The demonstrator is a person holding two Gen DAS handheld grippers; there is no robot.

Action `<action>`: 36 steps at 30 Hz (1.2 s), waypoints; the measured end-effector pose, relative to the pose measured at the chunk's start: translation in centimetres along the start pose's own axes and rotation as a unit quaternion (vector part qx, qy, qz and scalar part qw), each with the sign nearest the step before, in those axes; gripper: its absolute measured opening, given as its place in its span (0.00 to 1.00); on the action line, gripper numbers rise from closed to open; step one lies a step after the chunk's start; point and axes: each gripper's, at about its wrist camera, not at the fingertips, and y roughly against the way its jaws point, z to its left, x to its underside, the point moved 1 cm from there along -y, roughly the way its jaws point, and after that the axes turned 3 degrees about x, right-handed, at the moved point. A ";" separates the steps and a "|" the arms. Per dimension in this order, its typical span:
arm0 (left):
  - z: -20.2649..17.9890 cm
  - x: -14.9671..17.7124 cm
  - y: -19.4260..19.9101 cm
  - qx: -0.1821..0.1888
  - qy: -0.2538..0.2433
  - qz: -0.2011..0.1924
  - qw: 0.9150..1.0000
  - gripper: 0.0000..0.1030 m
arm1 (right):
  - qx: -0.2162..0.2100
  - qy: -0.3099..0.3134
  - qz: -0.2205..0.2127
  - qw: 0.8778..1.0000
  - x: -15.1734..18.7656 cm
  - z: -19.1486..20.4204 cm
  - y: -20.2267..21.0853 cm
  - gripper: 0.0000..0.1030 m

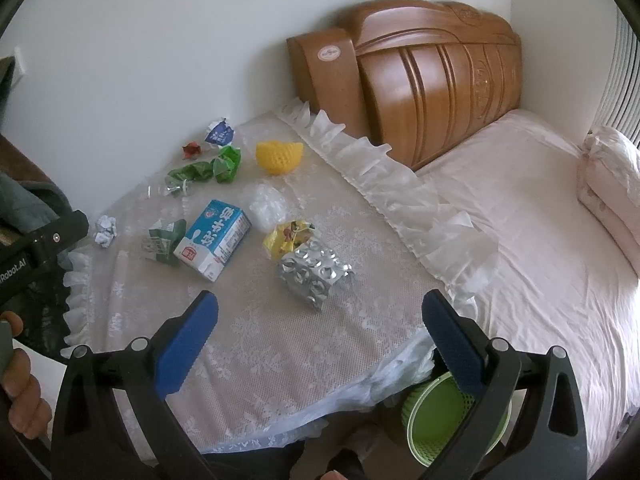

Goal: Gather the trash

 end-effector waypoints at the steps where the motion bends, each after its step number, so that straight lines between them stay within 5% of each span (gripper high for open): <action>1: 0.0 0.0 0.0 0.000 0.001 0.000 1.000 0.93 | -0.001 0.001 0.000 1.000 0.0 0.0 -0.1 0.98; 36: 0.6 0.8 0.3 0.000 0.001 0.000 1.000 0.93 | 0.000 -0.001 0.003 1.000 0.6 0.4 0.3 0.98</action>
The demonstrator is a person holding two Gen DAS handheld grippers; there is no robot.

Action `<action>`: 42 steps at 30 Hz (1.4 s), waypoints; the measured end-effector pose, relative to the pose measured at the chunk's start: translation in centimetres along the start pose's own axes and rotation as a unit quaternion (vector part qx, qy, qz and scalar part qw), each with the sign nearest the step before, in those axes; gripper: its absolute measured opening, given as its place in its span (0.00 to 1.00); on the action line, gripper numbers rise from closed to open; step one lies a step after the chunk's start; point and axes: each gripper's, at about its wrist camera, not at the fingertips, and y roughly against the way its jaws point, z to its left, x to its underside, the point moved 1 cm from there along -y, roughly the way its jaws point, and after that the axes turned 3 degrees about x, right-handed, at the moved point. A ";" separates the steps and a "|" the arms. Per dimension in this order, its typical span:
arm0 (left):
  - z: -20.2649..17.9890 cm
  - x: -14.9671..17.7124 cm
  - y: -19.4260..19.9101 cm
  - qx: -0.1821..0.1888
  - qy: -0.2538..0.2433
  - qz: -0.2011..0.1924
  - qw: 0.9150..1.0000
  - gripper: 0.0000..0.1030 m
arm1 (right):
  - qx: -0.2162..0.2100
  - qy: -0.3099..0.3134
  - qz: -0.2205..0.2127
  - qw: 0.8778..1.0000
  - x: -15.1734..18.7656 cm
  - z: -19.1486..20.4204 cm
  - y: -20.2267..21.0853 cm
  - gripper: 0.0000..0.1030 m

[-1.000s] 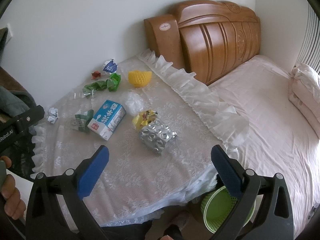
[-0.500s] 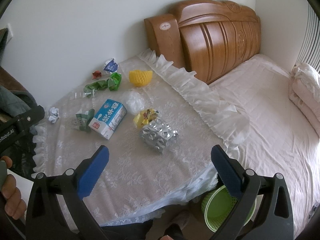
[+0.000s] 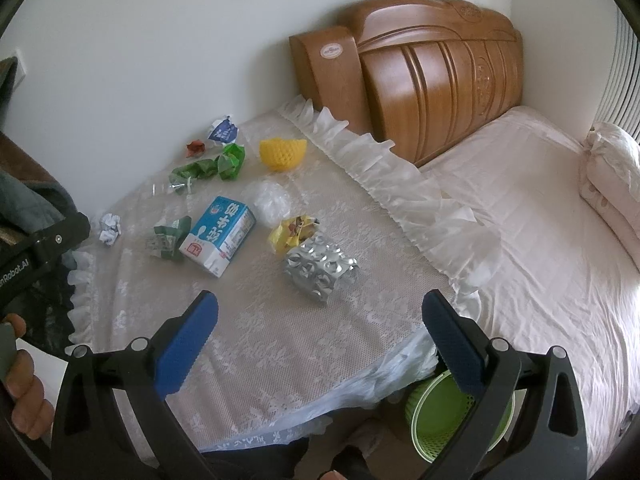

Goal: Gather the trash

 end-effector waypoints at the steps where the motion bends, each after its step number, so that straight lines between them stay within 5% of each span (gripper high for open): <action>1: 0.1 -0.1 -0.1 0.000 0.001 0.000 1.000 0.93 | 0.000 0.000 0.000 1.000 0.1 0.0 0.1 0.98; 35: 0.8 0.6 -0.3 0.002 0.000 0.005 1.000 0.93 | 0.001 -0.001 0.001 1.000 0.1 -0.2 -0.2 0.98; 42: 4.0 2.5 -4.4 0.010 0.009 0.053 0.999 0.93 | 0.003 -0.004 0.034 0.999 1.7 0.3 -3.3 0.98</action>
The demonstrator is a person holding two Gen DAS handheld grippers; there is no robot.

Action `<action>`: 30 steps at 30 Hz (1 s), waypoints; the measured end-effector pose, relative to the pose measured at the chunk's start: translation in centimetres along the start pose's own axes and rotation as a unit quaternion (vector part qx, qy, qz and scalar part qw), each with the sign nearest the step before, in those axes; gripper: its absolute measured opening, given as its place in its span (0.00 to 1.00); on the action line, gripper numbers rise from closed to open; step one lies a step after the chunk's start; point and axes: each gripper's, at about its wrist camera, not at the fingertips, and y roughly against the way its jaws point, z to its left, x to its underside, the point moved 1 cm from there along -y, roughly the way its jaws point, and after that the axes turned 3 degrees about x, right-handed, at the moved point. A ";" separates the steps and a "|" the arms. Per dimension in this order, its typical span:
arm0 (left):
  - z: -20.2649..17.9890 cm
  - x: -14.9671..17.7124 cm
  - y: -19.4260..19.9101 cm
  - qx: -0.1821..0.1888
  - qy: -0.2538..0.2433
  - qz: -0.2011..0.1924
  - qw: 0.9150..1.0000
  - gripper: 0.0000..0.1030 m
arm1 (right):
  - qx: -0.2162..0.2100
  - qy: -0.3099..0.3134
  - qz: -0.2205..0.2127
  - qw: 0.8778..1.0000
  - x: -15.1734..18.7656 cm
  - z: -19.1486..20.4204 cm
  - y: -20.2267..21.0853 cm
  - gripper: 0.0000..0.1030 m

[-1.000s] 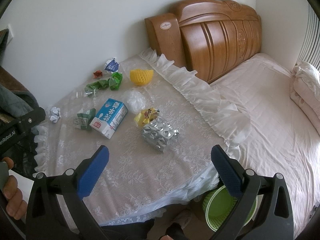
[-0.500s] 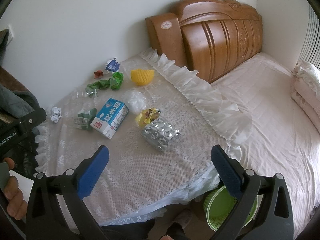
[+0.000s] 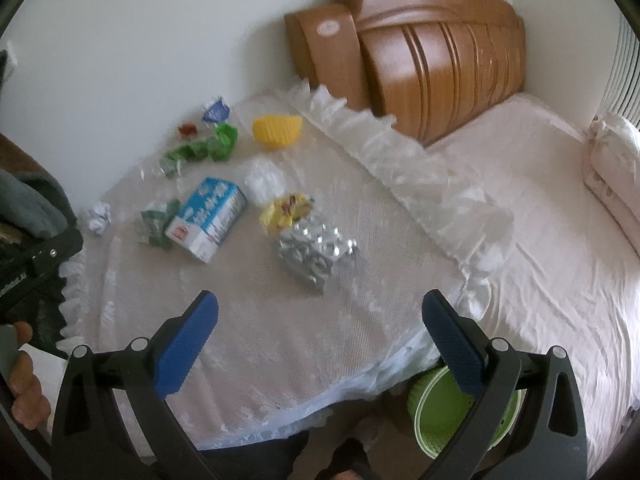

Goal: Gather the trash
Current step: 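Grasp the blue-white milk carton with the right tool while the left tool grasps the green-white paper carton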

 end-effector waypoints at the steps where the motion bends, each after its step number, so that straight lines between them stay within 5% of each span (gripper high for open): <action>1: 0.6 0.1 -0.6 0.000 0.000 0.007 1.000 0.93 | -0.003 0.001 0.010 1.000 0.2 0.1 -0.7 0.98; 8: 5.0 0.9 -4.1 -0.005 0.000 0.034 0.999 0.93 | -0.027 -0.018 0.059 0.998 0.6 2.1 -5.0 0.98; 15: 8.3 0.1 -6.9 -0.005 0.001 0.044 0.999 0.93 | -0.055 -0.043 0.065 0.995 -3.7 8.9 -10.1 0.98; 22: 9.4 -0.7 -9.3 0.005 -0.013 0.049 0.999 0.93 | 0.005 -0.090 0.064 0.994 -7.3 14.0 -15.3 0.98; 28: 9.8 -2.0 -11.0 0.018 -0.012 0.044 0.999 0.93 | 0.075 -0.080 0.076 0.991 -7.4 15.8 -18.3 0.97; 30: 9.6 -2.2 -11.3 0.022 -0.015 0.040 0.999 0.93 | 0.069 -0.080 0.074 0.992 -7.2 15.8 -18.4 0.91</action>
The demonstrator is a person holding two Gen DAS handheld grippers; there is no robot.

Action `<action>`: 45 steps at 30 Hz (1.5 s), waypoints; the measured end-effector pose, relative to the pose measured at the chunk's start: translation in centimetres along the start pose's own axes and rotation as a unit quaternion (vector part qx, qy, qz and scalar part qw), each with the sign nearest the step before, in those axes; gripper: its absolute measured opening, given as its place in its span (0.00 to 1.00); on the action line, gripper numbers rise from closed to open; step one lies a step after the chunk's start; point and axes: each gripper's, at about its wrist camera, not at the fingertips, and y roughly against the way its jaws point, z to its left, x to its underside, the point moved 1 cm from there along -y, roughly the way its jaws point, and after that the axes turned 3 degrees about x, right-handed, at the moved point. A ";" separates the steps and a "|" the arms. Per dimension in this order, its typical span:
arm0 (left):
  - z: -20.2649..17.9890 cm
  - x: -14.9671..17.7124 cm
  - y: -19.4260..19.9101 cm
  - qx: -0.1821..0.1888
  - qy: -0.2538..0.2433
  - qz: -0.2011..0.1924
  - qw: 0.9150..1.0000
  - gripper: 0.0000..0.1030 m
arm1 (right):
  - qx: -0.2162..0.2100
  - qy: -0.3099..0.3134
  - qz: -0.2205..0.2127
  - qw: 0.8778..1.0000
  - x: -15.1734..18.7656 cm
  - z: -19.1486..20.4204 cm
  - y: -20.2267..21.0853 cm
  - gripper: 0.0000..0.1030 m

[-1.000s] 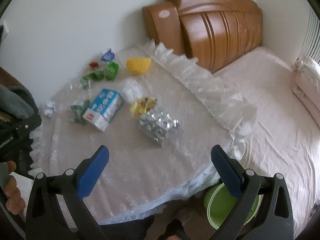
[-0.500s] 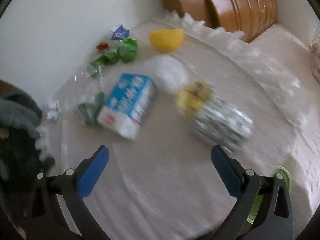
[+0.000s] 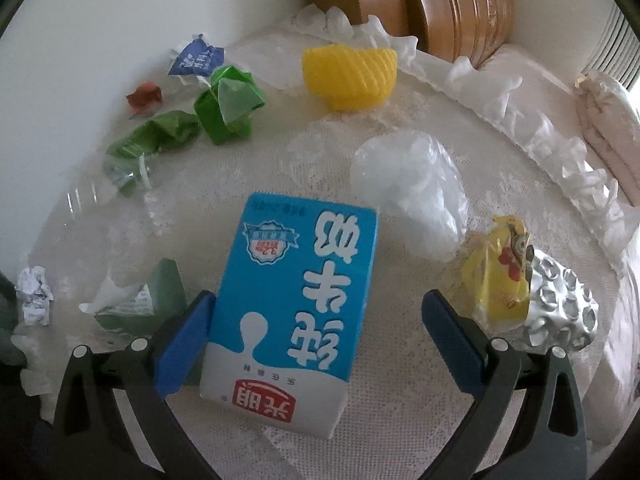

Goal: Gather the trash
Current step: 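Grasp the blue-white milk carton with the right tool while the left tool grasps the green-white paper carton, then carry both cartons to the green wastebasket and open both tools to drop them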

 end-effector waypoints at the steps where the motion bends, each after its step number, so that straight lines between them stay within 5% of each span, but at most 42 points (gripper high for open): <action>1: -0.1 -0.2 -0.3 0.001 -0.004 -0.002 1.000 0.93 | -0.013 0.004 0.001 1.000 0.1 0.1 0.0 0.80; 3: -0.3 -0.5 -0.7 0.000 -0.013 -0.002 1.000 0.93 | -0.034 0.015 0.007 0.999 0.0 0.2 0.1 0.72; 12: -2.4 -1.9 -3.0 0.025 -0.048 -0.005 0.999 0.93 | -0.086 0.014 -0.020 0.996 -0.1 -1.9 3.4 0.71; 18: -5.4 -3.3 -6.9 0.015 -0.068 0.009 0.998 0.93 | -0.067 0.040 -0.066 0.995 0.4 -5.2 8.0 0.71; 24: -7.1 -4.4 -9.2 -0.002 -0.091 0.017 0.996 0.92 | -0.046 0.028 -0.056 0.997 3.0 -9.5 9.1 0.72; 31: -6.3 -4.3 -8.2 0.017 -0.087 -0.007 0.996 0.87 | -0.035 -0.003 -0.037 0.999 5.6 -13.0 8.6 0.72; 39: -6.6 -3.6 -3.9 0.024 -0.109 -0.044 0.993 0.86 | -0.034 -0.028 -0.062 0.997 7.5 -15.7 10.2 0.72; 45: -11.2 -1.0 2.5 0.089 -0.154 -0.064 0.982 0.86 | 0.024 -0.107 -0.074 0.991 12.1 -23.5 12.0 0.72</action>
